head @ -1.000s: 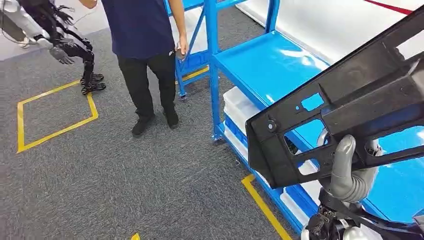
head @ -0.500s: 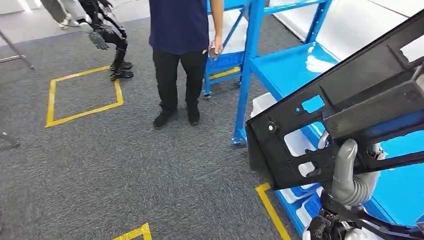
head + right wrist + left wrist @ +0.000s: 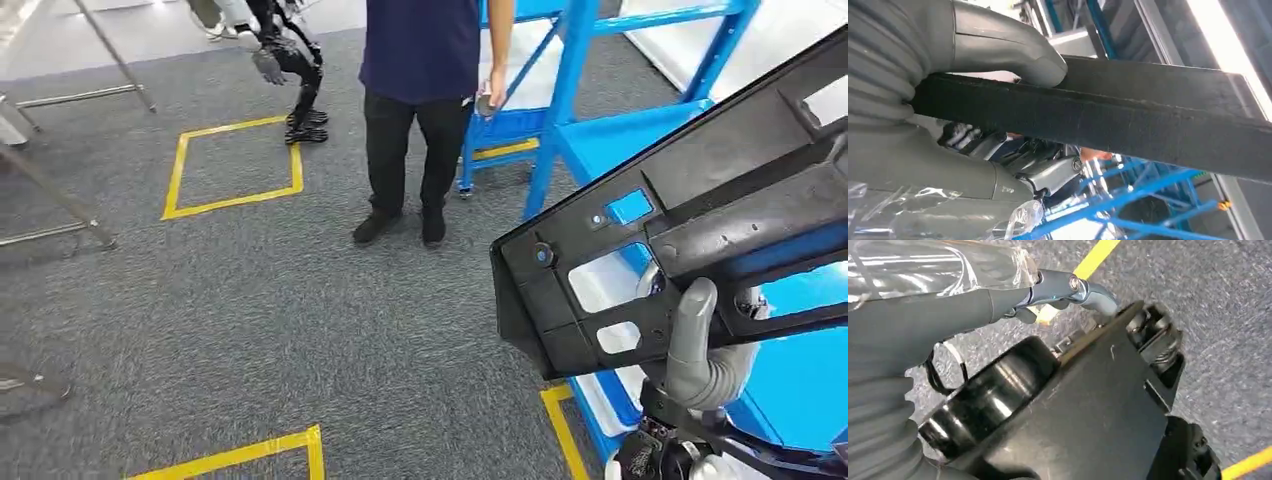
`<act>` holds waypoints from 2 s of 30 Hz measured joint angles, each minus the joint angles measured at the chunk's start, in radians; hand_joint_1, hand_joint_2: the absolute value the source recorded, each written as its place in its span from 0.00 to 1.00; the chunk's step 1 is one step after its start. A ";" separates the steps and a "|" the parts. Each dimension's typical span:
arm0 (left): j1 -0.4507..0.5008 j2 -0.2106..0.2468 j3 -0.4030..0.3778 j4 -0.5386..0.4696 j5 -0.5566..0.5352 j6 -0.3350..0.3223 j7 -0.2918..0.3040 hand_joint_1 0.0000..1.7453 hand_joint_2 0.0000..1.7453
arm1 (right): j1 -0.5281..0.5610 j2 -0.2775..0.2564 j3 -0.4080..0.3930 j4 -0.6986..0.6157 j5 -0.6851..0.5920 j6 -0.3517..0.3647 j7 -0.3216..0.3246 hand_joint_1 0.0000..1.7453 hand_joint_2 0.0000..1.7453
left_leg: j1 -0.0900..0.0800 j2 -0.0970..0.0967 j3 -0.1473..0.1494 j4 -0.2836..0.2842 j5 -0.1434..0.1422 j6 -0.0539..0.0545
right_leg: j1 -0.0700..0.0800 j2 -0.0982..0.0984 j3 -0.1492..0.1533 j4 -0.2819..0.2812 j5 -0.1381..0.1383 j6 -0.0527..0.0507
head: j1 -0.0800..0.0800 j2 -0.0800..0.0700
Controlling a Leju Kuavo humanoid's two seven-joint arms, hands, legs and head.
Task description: Take the parts from the cabinet and place them on the table.
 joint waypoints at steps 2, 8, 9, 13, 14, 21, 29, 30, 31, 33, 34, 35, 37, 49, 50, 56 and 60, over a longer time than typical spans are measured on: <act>0.000 0.000 -0.001 0.000 0.003 -0.001 0.000 0.00 1.00 | 0.000 0.001 -0.001 0.000 0.000 0.000 0.000 1.00 1.00 | -0.003 0.030 0.106 -0.200 0.087 0.009 | 0.000 -0.021 0.010 0.000 -0.006 0.005 | 0.000 0.000; 0.001 0.001 -0.003 0.000 0.014 -0.002 0.003 0.00 1.00 | -0.002 0.003 -0.003 0.000 0.001 0.001 0.000 1.00 1.00 | -0.016 0.047 0.154 -0.304 0.105 0.042 | 0.004 -0.057 0.024 -0.001 -0.024 0.037 | 0.001 0.000; 0.001 0.001 -0.005 0.000 0.014 -0.003 0.003 0.00 1.00 | -0.002 0.003 -0.005 0.000 0.001 0.001 0.001 1.00 1.00 | -0.015 0.036 0.157 -0.308 0.107 0.044 | 0.000 -0.005 0.017 0.024 -0.041 0.040 | 0.002 0.000; -0.004 -0.002 -0.010 0.000 0.016 -0.009 0.004 0.00 1.00 | 0.003 0.002 -0.011 0.000 0.001 0.003 0.000 1.00 1.00 | -0.013 -0.012 0.159 -0.307 0.106 0.055 | -0.001 0.050 -0.135 0.318 -0.166 0.046 | 0.005 0.000; -0.002 -0.002 -0.011 0.000 0.017 -0.010 0.004 0.00 1.00 | 0.004 0.002 -0.012 0.000 0.002 0.003 0.000 1.00 1.00 | -0.013 -0.026 0.160 -0.307 0.106 0.055 | -0.002 0.050 -0.149 0.329 -0.151 0.048 | 0.005 0.000; 0.000 -0.003 -0.016 0.000 0.021 -0.019 0.004 0.00 1.00 | 0.003 0.003 -0.019 0.000 0.001 0.006 0.001 1.00 1.00 | -0.009 -0.108 0.146 -0.287 0.099 0.025 | -0.009 0.116 -0.024 0.018 0.005 0.034 | 0.005 0.000; 0.000 -0.001 -0.016 0.001 0.031 -0.019 0.005 0.00 1.00 | -0.005 0.004 -0.019 0.000 0.003 0.008 0.001 1.00 1.00 | -0.002 -0.002 -0.030 0.063 -0.051 -0.002 | 0.005 0.012 -0.016 0.012 0.001 -0.002 | -0.002 0.000; 0.001 -0.001 -0.016 0.001 0.034 -0.019 0.006 0.00 1.00 | -0.005 0.004 -0.019 0.000 0.004 0.009 0.001 1.00 1.00 | -0.003 -0.002 -0.019 0.040 -0.033 0.002 | 0.009 -0.001 -0.015 0.012 -0.001 -0.001 | -0.002 0.000; 0.000 -0.001 -0.016 0.002 0.034 -0.019 0.007 0.00 1.00 | -0.006 0.004 -0.019 0.000 0.004 0.009 0.001 1.00 1.00 | -0.005 0.000 0.011 -0.021 0.002 0.008 | 0.011 -0.013 -0.012 0.012 -0.003 -0.001 | -0.002 0.000; 0.000 0.000 -0.017 0.002 0.034 -0.019 0.011 0.00 1.00 | -0.007 0.004 -0.019 0.000 0.005 0.011 0.001 1.00 1.00 | -0.021 0.046 0.120 -0.225 0.090 0.029 | 0.013 -0.036 -0.001 0.012 -0.011 0.001 | -0.002 0.000; -0.002 0.002 -0.017 0.002 0.034 -0.019 0.011 0.00 1.00 | -0.007 0.004 -0.019 0.000 0.005 0.012 0.001 1.00 1.00 | -0.034 0.088 0.146 -0.277 0.081 0.038 | 0.016 -0.045 0.003 0.012 -0.014 0.005 | -0.002 0.000; -0.004 0.002 -0.017 0.002 0.035 -0.018 0.012 0.00 1.00 | -0.008 0.004 -0.019 0.000 0.005 0.013 0.001 1.00 1.00 | -0.037 0.077 0.144 -0.279 0.086 0.041 | 0.019 -0.053 0.003 0.013 -0.017 0.009 | -0.002 0.000; -0.002 0.002 -0.017 0.002 0.038 -0.018 0.016 0.00 1.00 | -0.009 0.004 -0.019 0.000 0.005 0.015 0.002 1.00 1.00 | -0.039 0.058 0.139 -0.279 0.083 0.045 | 0.017 -0.071 0.007 0.010 -0.020 0.016 | -0.001 0.000; -0.003 0.003 -0.017 0.002 0.051 -0.016 0.038 0.00 1.00 | -0.007 0.004 -0.020 0.003 0.007 0.018 0.002 1.00 1.00 | -0.020 -0.088 0.169 -0.291 0.084 0.048 | -0.016 0.143 -0.038 0.030 0.014 0.048 | 0.003 0.000; -0.005 0.003 -0.017 0.002 0.051 -0.016 0.039 0.00 1.00 | -0.007 0.004 -0.020 0.003 0.008 0.018 0.001 1.00 1.00 | -0.022 -0.101 0.162 -0.282 0.081 0.042 | -0.015 0.139 -0.037 0.022 0.014 0.041 | 0.002 0.000; -0.001 0.005 -0.017 0.003 0.051 -0.016 0.039 0.00 1.00 | -0.006 0.005 -0.020 0.003 0.010 0.018 0.002 1.00 1.00 | -0.014 -0.052 0.111 -0.195 0.026 0.011 | -0.008 0.069 -0.034 0.016 0.015 0.006 | -0.003 0.000; -0.002 0.004 -0.017 0.003 0.053 -0.016 0.037 0.00 1.00 | -0.006 0.005 -0.020 0.003 0.012 0.016 0.003 1.00 1.00 | -0.001 -0.002 -0.015 0.053 -0.056 -0.006 | -0.002 0.015 -0.029 0.016 0.008 -0.003 | -0.003 0.000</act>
